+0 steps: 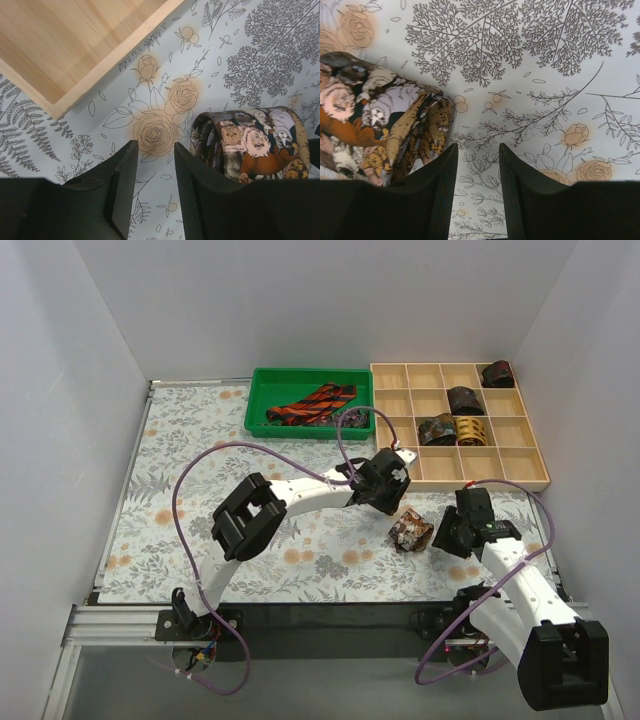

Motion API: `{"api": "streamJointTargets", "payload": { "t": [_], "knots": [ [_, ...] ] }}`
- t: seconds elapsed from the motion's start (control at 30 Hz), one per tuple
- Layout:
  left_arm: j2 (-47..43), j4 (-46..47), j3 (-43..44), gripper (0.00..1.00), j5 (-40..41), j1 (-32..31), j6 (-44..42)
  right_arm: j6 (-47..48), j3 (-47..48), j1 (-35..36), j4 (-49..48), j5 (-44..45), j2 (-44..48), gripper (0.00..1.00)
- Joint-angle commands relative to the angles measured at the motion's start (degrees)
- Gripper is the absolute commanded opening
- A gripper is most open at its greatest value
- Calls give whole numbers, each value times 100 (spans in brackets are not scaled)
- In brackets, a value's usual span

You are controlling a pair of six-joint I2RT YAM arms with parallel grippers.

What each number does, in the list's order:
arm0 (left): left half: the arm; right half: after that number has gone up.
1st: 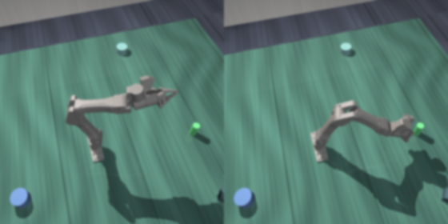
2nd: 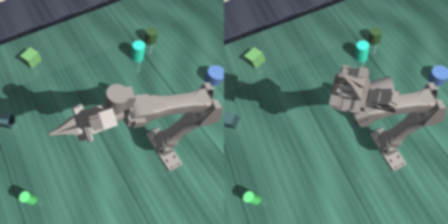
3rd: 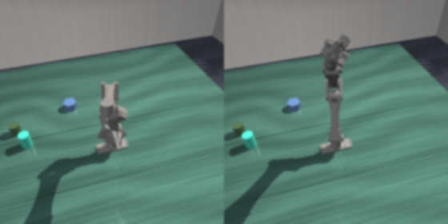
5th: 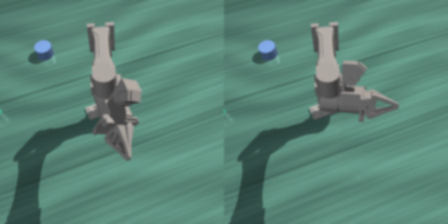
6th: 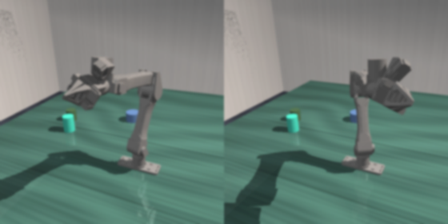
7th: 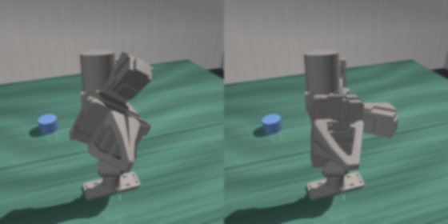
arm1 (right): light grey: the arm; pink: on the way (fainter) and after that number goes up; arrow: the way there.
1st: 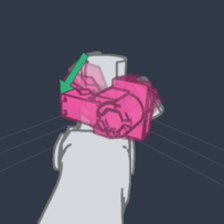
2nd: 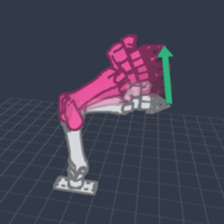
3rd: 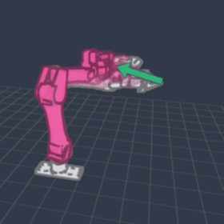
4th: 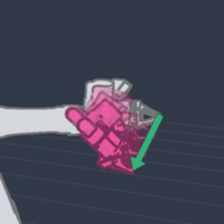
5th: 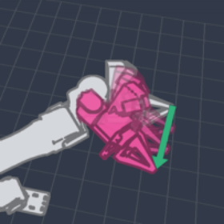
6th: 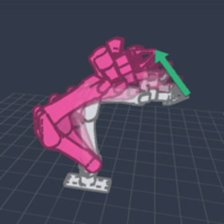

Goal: Roll the ties
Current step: Roll the tie

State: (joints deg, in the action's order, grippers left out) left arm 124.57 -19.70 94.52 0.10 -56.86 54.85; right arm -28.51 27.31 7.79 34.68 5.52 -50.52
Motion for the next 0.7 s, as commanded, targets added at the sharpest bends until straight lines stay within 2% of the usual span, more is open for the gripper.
{"api": "streamJointTargets", "payload": {
  "t": [0.0,0.4,0.67],
  "knots": [
    [84,-25,31,33,-238,-35,157,-260,-286,-32,-400,-130,-116,38],
    [243,-25,-74,30,-581,-141,439,-480,-648,-50,-1015,-516,-485,36],
    [296,90,-4,29,-1038,-203,641,-805,-824,-41,-1630,-1483,-704,35]
  ]
}}
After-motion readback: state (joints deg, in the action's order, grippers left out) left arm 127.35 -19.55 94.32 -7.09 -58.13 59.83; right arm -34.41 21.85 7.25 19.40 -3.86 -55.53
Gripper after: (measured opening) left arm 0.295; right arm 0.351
